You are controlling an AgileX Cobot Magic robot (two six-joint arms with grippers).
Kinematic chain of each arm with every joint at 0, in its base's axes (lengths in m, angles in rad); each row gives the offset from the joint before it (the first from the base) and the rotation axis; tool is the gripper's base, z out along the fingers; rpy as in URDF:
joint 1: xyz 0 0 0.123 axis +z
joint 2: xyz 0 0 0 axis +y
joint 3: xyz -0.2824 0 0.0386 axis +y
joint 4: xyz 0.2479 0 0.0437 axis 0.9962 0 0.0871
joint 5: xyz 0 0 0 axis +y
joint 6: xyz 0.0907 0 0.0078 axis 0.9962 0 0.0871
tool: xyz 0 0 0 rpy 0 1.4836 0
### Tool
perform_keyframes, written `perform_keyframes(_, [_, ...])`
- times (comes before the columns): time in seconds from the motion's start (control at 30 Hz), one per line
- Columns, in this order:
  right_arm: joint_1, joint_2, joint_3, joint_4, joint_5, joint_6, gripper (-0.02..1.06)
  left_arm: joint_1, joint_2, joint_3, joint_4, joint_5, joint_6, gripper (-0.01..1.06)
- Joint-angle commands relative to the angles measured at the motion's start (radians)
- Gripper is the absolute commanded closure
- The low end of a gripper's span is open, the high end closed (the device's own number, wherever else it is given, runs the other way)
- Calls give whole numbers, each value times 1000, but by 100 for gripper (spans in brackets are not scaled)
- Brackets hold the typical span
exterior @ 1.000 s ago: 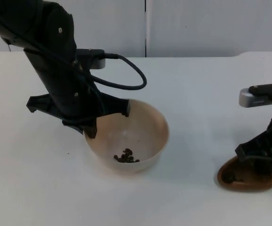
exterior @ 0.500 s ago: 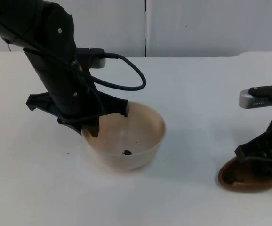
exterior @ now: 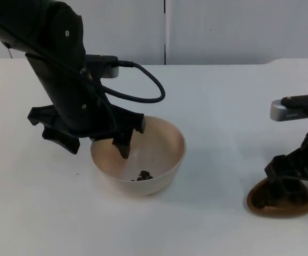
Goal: Pick up the bowl with the left hand and pour the coffee beans from the cup into the bowl with the right hand.
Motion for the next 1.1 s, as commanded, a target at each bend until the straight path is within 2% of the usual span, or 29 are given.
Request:
perform_keyframes(0.0, [-6,0,3,-2,-5,-1,30,2,-27,-4,16,7,2,24])
perform_keyframes(0.8, [-4,-1,3,-2,0,-3,30,2,-262,-4,39,3,2,24])
perform_keyframes(1.07, [-4,-1,3,-2,-2,-3,30,2,-530,-4,130,129,2,24])
